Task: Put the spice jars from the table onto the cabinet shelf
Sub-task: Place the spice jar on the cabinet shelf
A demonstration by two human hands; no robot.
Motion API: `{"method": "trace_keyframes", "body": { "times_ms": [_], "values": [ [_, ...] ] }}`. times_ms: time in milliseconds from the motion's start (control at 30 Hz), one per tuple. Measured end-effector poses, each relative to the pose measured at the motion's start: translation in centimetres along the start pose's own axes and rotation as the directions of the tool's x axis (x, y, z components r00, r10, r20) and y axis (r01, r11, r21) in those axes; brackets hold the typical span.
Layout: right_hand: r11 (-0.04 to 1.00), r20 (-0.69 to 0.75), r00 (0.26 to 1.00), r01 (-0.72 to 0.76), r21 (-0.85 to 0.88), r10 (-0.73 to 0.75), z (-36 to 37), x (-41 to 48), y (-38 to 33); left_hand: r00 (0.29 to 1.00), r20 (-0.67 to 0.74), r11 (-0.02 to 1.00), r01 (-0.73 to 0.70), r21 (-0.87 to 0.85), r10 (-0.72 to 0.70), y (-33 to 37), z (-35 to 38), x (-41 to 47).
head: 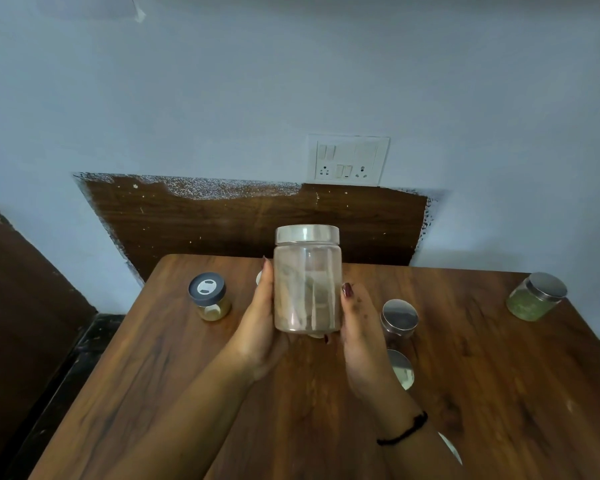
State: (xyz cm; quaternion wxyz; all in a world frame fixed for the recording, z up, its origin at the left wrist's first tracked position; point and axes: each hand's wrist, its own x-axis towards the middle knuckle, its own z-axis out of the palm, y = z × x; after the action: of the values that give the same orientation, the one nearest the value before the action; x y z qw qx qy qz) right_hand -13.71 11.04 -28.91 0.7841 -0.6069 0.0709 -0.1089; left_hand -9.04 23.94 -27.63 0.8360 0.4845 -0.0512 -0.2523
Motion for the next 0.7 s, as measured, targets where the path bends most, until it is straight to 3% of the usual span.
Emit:
{"method": "trace_keyframes", "body": {
  "times_ms": [200, 433, 500, 600, 700],
  "values": [
    [0.991, -0.072, 0.989, 0.129, -0.024, -0.131, 0.2, 0.1, -0.2, 0.998, -0.046, 0.999, -0.052, 0.0, 0.052, 0.0, 0.5, -0.1],
    [0.941, -0.127, 0.966, 0.183, -0.285, -0.226, -0.2, 0.8, -0.4, 0.983, -0.165, 0.997, -0.075, 0.031, 0.079, 0.7, 0.2, -0.3],
    [0.92, -0.112, 0.958, 0.217, -0.325, -0.265, 0.0, 0.7, -0.6, 0.978, -0.185, 0.99, -0.08, 0.113, 0.1, 0.6, -0.2, -0.1],
    [0.886, -0.048, 0.951, 0.266, -0.381, -0.306, 0.6, 0.3, -0.7, 0.948, -0.207, 0.925, -0.162, 0.345, 0.243, 0.3, -0.2, -0.1],
    [0.811, -0.013, 0.935, 0.3, -0.503, -0.354, 1.4, 0.0, -0.6, 0.923, -0.189, 0.867, -0.223, 0.445, 0.335, -0.1, 0.0, -0.3]
  ]
}}
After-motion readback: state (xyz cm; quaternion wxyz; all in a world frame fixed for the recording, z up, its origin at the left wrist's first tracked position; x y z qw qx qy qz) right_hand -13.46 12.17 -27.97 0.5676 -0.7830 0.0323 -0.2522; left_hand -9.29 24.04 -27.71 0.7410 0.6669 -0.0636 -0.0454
